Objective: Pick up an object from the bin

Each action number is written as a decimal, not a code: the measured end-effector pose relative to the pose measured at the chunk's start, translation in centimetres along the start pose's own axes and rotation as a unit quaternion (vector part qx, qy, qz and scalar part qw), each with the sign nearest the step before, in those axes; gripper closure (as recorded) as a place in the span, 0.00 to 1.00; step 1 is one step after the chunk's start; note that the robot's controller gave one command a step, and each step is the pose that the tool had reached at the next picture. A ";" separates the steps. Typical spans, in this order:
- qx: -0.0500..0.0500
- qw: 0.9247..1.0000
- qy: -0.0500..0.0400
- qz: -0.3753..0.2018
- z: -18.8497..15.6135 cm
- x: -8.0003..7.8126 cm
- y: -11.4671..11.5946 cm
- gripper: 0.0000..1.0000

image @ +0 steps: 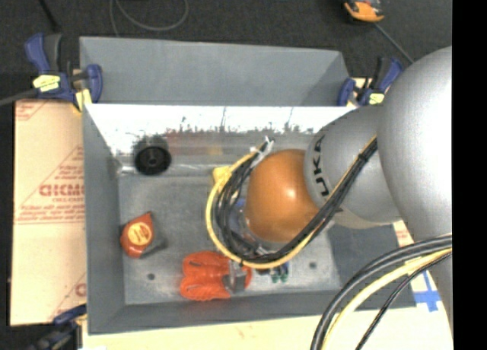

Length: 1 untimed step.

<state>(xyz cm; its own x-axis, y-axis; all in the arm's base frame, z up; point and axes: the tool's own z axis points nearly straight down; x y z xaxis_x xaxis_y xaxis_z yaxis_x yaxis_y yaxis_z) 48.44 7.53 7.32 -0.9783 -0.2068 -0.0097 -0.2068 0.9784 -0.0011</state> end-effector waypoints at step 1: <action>0.000 1.000 0.000 0.000 0.0 0.0 0.0 1.00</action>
Offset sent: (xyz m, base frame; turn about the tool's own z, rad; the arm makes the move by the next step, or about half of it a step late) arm 0.0145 -0.0168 0.1321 -0.0381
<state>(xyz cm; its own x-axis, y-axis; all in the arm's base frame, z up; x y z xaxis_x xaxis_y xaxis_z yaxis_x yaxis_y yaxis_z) 48.44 7.53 7.32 -0.9785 -0.2060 -0.0097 -0.2060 0.9785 -0.0009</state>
